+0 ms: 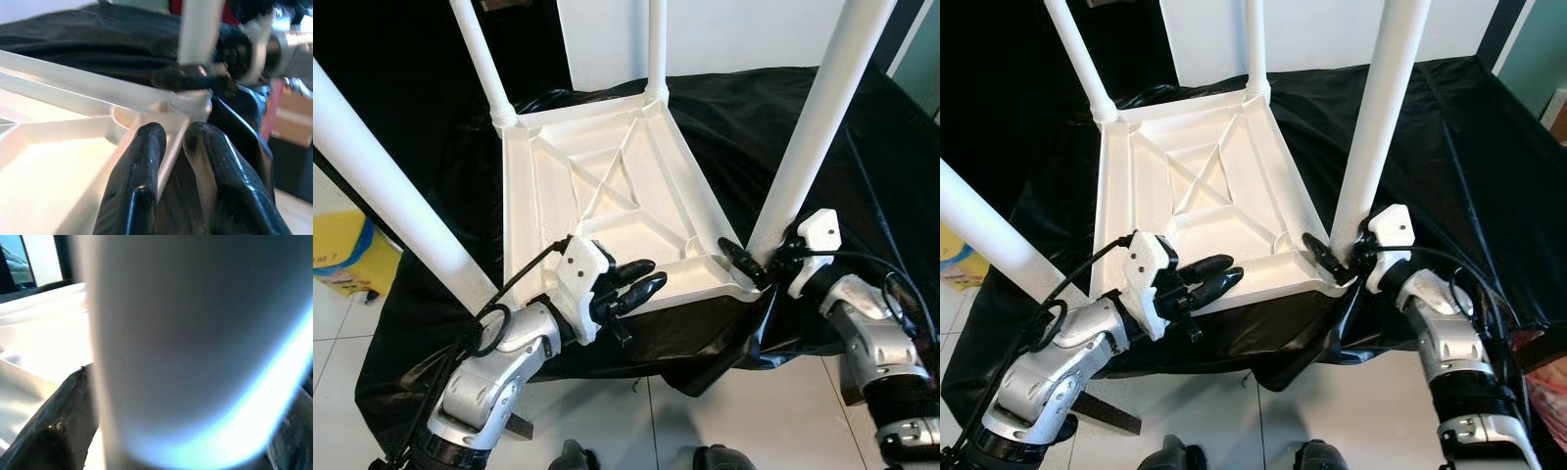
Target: Building children table
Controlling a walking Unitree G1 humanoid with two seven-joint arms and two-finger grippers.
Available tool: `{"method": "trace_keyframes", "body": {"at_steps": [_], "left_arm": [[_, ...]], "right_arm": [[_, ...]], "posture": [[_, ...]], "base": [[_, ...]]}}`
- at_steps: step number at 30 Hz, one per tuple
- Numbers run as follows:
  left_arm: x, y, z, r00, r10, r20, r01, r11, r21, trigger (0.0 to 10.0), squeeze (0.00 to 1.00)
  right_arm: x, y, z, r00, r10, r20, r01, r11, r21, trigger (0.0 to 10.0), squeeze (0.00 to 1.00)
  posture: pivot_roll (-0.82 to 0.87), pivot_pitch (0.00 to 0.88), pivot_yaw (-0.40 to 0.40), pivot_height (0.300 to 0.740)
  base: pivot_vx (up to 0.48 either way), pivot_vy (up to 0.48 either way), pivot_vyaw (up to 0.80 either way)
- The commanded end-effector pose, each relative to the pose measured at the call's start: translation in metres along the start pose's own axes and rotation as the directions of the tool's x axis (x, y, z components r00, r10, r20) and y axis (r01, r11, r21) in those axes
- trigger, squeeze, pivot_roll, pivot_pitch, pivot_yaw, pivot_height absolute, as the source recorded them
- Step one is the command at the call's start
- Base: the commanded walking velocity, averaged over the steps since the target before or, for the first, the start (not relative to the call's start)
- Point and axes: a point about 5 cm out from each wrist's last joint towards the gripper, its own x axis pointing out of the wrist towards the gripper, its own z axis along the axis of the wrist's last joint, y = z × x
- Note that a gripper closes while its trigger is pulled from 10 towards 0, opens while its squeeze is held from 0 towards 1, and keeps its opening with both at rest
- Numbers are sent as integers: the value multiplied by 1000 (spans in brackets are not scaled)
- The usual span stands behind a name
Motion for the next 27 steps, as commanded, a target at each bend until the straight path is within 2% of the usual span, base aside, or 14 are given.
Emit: {"method": "trace_keyframes", "body": {"at_steps": [1,4,8,19,20,21,26,27], "left_arm": [[2,-6,-6,998,-65,-27,66,998,15,10000,0],[7,-17,-8,992,-122,-28,122,992,6,10000,0],[10,-21,-12,989,-145,-38,146,989,20,10000,0],[12,-20,-14,988,-151,-37,152,988,7,10000,0],[15,-16,-15,987,-155,-43,156,988,23,10000,447],[16,-13,-16,986,-156,-50,158,987,31,10000,0],[19,-8,-21,983,-163,-82,168,984,60,10000,0],[20,-7,-22,984,-161,-80,165,985,50,10000,1000]], "right_arm": [[3,7,-2,1000,20,2,-20,1000,-9,10000,0],[1,7,-4,1000,4,5,-4,1000,-7,10000,0],[-2,9,-8,1000,-10,-4,10,1000,-9,10000,0],[-4,10,-12,999,-28,-15,28,999,-15,10000,0],[-6,12,-16,998,-51,-24,51,999,-9,10000,0],[-7,14,-20,997,-66,-29,66,998,-5,10000,0],[-9,12,-22,994,-99,-36,99,995,-14,10000,0],[-10,11,-22,994,-105,-38,105,994,-17,10000,0]], "posture": [[-79,88,36,740],[-80,77,31,740],[-84,47,34,740],[-83,31,32,740],[-95,0,41,740],[-98,0,43,740],[-105,0,44,740],[-109,0,47,740]], "base": [[0,0,0],[0,0,0],[0,0,0],[0,0,0],[0,0,0],[0,0,0],[0,0,0],[0,0,0]]}}
